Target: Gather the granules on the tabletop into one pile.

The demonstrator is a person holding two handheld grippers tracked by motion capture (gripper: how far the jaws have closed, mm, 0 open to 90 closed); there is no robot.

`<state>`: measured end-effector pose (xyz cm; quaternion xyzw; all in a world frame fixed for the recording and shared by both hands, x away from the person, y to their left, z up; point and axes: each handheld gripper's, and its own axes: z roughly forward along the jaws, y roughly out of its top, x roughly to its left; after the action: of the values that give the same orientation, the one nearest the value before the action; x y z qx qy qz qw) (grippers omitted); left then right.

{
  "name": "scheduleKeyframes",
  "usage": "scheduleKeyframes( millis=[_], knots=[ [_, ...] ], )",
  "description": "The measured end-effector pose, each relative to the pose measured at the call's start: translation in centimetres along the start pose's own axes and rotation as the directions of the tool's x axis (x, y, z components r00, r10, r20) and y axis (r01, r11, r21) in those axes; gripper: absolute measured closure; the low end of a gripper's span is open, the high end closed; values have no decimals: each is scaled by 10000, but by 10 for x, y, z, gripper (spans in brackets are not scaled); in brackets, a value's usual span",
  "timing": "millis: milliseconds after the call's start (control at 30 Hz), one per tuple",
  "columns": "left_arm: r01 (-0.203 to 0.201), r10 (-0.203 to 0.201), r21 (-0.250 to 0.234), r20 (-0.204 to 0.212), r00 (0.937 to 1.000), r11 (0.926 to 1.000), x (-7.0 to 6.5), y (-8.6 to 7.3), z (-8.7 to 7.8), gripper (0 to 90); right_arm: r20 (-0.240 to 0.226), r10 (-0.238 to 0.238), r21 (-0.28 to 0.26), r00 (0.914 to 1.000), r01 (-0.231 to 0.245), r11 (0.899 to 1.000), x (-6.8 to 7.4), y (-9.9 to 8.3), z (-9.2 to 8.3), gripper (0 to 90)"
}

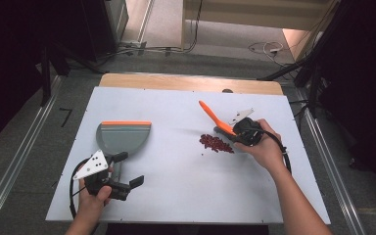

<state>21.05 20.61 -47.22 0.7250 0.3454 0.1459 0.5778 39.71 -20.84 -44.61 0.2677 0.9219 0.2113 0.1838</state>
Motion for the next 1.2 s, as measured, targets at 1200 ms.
scheduleKeyframes(
  millis=[1200],
  knots=[
    [-10,10,-35,20,10000,10000,0,0,0,4,-26,411,127,9992,-411,9991,20,10,-3,685]
  ],
)
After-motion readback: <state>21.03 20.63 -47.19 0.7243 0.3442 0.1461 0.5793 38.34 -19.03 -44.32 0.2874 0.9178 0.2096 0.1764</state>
